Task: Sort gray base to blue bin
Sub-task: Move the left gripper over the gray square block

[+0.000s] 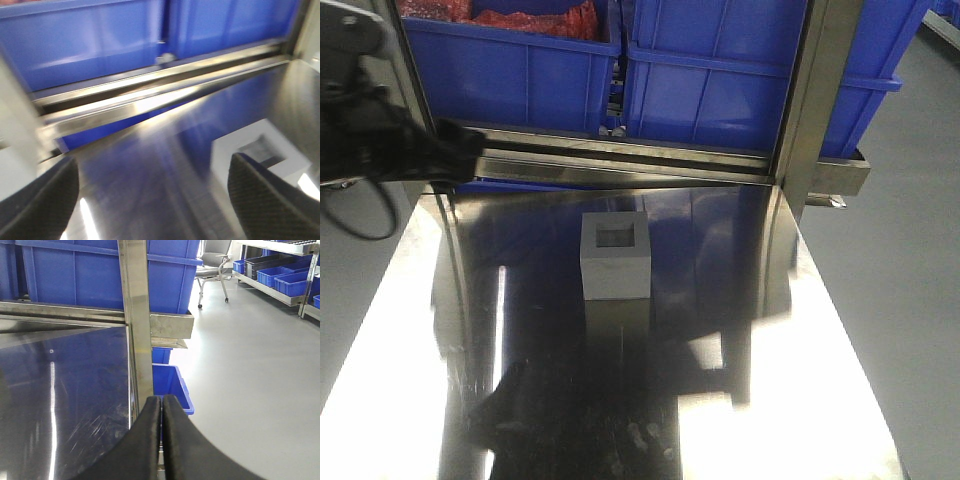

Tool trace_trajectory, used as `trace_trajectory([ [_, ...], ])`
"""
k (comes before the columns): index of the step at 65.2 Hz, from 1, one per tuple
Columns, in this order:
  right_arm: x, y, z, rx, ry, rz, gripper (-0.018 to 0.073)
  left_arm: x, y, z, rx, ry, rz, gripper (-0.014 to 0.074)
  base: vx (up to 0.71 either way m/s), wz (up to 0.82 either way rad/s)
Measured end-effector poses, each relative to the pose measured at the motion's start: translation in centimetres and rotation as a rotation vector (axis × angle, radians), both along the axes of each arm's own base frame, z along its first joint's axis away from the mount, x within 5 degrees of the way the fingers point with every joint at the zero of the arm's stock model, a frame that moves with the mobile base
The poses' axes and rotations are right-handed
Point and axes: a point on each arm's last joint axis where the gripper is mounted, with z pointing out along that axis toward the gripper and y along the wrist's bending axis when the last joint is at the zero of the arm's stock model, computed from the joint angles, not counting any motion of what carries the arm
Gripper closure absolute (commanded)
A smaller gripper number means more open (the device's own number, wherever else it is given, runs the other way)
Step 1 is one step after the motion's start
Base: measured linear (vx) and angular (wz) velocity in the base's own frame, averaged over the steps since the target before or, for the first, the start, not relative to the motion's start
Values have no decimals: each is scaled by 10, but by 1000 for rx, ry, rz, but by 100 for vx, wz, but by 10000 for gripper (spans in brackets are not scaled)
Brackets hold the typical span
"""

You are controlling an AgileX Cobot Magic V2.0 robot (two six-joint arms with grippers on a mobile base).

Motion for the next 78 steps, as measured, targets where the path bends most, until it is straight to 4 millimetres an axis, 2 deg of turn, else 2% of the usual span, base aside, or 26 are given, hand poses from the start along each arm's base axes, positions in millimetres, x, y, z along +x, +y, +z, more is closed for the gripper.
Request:
trace_trajectory([
  [13,0,0,0,0,0,0,564,34,-40,-14,18,55,-84,10,0,0],
  [29,0,0,0,0,0,0,564,65,-78,-45,-14,154,-110,10,0,0],
  [44,0,0,0,0,0,0,564,93,-93,-76,-80,305,-34,10,0,0],
  [52,0,0,0,0,0,0,564,104,-98,-86,-95,338,-14,10,0,0],
  [78,0,0,0,0,0,0,564,121,-107,-126,-99,468,18,10,0,0],
])
